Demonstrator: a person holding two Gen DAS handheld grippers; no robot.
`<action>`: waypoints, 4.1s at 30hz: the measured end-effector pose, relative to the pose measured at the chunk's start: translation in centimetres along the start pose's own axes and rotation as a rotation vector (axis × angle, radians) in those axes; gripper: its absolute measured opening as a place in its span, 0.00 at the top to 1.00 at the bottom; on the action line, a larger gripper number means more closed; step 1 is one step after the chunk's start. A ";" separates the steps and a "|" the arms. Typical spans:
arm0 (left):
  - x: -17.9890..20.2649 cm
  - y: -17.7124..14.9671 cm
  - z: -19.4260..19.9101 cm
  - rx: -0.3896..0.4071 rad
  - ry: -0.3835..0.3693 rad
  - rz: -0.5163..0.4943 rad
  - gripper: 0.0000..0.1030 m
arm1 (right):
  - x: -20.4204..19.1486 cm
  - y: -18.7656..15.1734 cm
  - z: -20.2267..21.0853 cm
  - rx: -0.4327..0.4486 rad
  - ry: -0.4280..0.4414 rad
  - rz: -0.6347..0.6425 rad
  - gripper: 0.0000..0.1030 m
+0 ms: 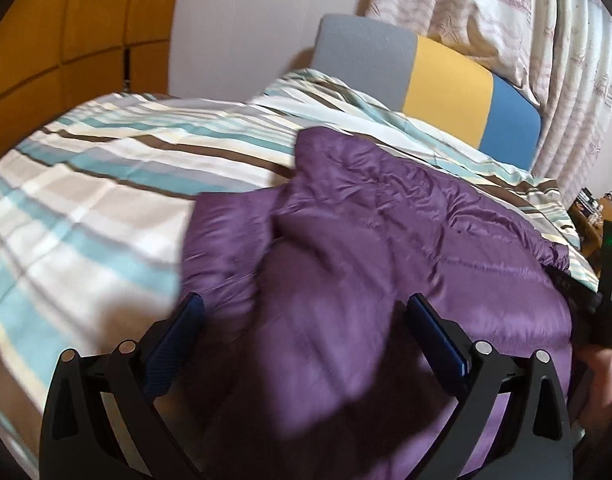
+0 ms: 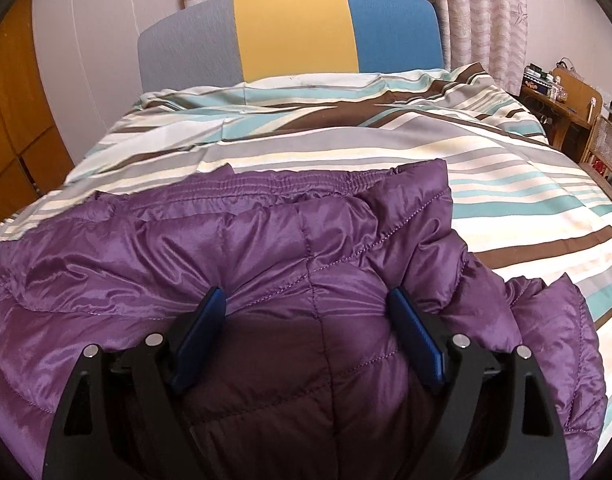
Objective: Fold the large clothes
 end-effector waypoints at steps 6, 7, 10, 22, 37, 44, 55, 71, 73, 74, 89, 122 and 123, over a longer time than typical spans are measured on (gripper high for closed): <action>-3.3 -2.3 1.4 -0.036 -0.029 0.116 0.03 | 0.0 -0.6 2.1 0.039 0.013 0.007 0.16; -3.8 -2.6 1.4 -0.050 -0.047 0.140 0.03 | -0.2 -0.8 2.4 0.040 0.008 0.020 0.16; -4.1 -3.7 1.4 -0.067 -0.088 0.158 0.03 | -0.5 -1.5 3.5 0.049 0.009 0.049 0.16; -1.1 -5.6 2.2 -0.095 -0.248 0.085 0.03 | -1.9 -5.2 8.0 0.043 0.063 0.113 0.18; -2.0 -6.0 3.2 -0.088 -0.314 0.212 0.19 | -4.2 -9.3 11.6 0.040 0.197 0.210 0.67; -1.0 -6.7 3.8 -0.086 -0.388 0.217 0.19 | -5.6 -11.7 11.8 0.045 0.268 0.284 0.81; 1.2 -5.8 1.4 -0.075 -0.454 0.259 0.19 | -6.5 -13.2 7.5 -0.035 0.186 0.365 0.84; 1.4 -2.5 2.3 0.046 -0.361 0.338 0.77 | -6.2 -13.6 7.4 -0.017 0.196 0.343 0.84; 3.0 -1.8 4.0 0.106 -0.323 0.237 0.77 | -6.0 -13.6 7.3 -0.019 0.203 0.334 0.84; 3.5 -1.6 4.3 0.122 -0.306 0.200 0.77 | -5.9 -13.5 7.3 -0.022 0.211 0.324 0.84; 9.9 0.2 6.2 0.232 -0.079 -0.263 0.77 | -1.3 -12.2 11.0 0.029 0.289 0.125 0.54; 24.3 0.4 7.3 0.364 -0.066 -0.690 0.77 | 22.1 -12.5 15.4 0.087 -0.199 -0.411 0.45; 24.8 0.4 7.2 0.365 -0.071 -0.703 0.77 | 22.3 -12.6 15.5 0.087 -0.199 -0.418 0.45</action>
Point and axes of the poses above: each gripper's, at about its wrist camera, not at the fingertips, and z roughly against the way its jaws point, x to its right, y to its top, the point moved 3 cm from there along -z, roughly the way its jaws point, and after that the axes turned 12 degrees about -x, right-handed, at the moved point
